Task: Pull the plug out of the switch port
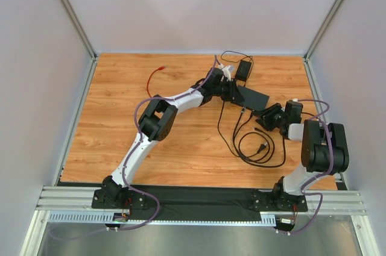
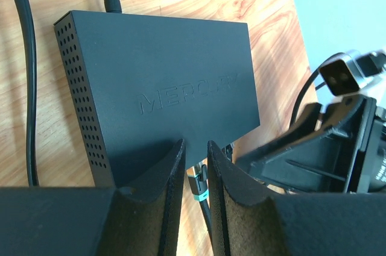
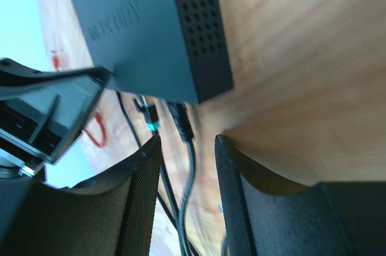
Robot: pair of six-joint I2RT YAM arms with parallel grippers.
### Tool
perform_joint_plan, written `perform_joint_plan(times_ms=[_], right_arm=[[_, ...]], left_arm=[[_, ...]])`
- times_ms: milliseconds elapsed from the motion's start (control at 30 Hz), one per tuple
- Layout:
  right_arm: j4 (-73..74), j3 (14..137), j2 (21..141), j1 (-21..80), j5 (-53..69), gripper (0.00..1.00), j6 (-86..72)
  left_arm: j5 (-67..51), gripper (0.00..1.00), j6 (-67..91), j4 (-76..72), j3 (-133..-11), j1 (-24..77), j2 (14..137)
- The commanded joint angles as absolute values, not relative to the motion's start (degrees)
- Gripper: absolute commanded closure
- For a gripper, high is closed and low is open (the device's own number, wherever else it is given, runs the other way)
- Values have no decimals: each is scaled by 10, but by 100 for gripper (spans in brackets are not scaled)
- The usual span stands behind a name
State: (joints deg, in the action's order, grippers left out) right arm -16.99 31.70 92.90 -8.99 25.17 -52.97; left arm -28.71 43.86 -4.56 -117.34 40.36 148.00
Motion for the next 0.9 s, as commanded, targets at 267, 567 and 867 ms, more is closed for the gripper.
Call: perform_joint_plan(times_ms=[267, 567, 867], right_arm=[[-388, 286, 1035, -82, 249, 57, -663], [-390, 267, 1037, -77, 214, 65, -678], [-364, 273, 1029, -57, 172, 67, -699]], left_arm=[[-294, 71, 442, -26, -1160, 405, 1481], [-293, 72, 441, -31, -1151, 404, 1475], [-293, 72, 442, -33, -1147, 404, 1473]])
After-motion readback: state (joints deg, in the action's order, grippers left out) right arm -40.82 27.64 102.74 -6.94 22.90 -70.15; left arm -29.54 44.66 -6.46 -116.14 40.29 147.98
